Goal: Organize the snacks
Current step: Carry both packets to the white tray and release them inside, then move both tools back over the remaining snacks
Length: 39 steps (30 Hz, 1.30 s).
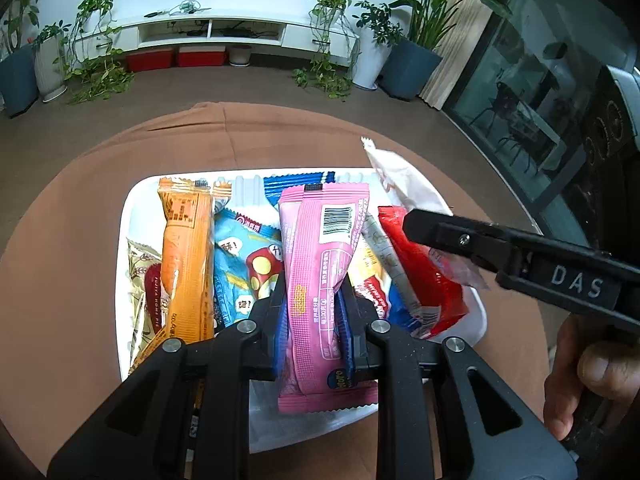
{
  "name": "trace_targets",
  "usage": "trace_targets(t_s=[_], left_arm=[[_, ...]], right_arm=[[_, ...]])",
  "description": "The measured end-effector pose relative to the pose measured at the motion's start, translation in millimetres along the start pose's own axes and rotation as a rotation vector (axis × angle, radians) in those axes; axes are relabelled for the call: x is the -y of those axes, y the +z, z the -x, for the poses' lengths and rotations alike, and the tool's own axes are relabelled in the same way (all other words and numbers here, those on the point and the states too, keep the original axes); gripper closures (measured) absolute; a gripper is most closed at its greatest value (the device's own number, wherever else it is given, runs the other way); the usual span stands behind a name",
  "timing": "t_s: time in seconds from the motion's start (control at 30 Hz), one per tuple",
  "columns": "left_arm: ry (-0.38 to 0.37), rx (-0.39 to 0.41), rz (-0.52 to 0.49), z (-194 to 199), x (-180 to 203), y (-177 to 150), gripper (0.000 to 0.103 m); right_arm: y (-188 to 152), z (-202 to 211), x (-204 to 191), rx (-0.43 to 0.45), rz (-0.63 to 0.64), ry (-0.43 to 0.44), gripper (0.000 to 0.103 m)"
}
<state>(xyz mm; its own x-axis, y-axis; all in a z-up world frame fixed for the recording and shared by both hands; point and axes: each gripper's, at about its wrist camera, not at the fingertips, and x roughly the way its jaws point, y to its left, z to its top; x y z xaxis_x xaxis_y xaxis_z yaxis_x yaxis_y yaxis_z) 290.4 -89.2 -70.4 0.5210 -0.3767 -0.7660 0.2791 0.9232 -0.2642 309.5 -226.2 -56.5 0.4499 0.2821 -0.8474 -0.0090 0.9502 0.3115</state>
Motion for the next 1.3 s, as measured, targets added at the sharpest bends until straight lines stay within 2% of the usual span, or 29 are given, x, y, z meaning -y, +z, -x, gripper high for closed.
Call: trace_targets(t_s=[0.27,0.63,0.8,0.9,1.0,1.13,1.23,1.3], left_arm=[[0.018,0.003,0.005,-10.4,-4.1,-1.4,0.083],[0.021,-0.008,0.007,-8.8,-5.0,-2.9,0.082],[0.019,-0.012,0.003,-7.5,-4.7,-3.0,0.071],[0.018,-0.009,-0.003,-6.9,-3.1,-2.7,0.065],[0.021,-0.005,-0.005,-4.4,-2.0,-3.0,0.060],[0.022,0.003,-0.006,1.2,-1.8,-3.8,0.056],[0.020,0.016,-0.015,4.2,-1.3,-3.4,0.048],[0.025,0.031,-0.020,11.7,1.9,-3.8,0.037]], right_arm=[[-4.2,-22.9,-0.7,-0.049,0.014,-0.032,0.080],[-6.1,-23.9,1.5,-0.056,0.020,-0.047,0.077],[-10.1,-20.2,0.2,-0.053,0.022,-0.044,0.076],[-12.5,-15.5,-0.5,-0.044,0.024,-0.043,0.066],[-13.4,-10.8,-0.4,-0.034,0.028,-0.040,0.063],[-14.2,-1.4,-0.7,-0.013,0.028,-0.037,0.053],[-15.3,7.6,-0.7,0.007,0.023,-0.029,0.047],[-16.7,15.3,-0.3,0.017,0.016,-0.016,0.042]])
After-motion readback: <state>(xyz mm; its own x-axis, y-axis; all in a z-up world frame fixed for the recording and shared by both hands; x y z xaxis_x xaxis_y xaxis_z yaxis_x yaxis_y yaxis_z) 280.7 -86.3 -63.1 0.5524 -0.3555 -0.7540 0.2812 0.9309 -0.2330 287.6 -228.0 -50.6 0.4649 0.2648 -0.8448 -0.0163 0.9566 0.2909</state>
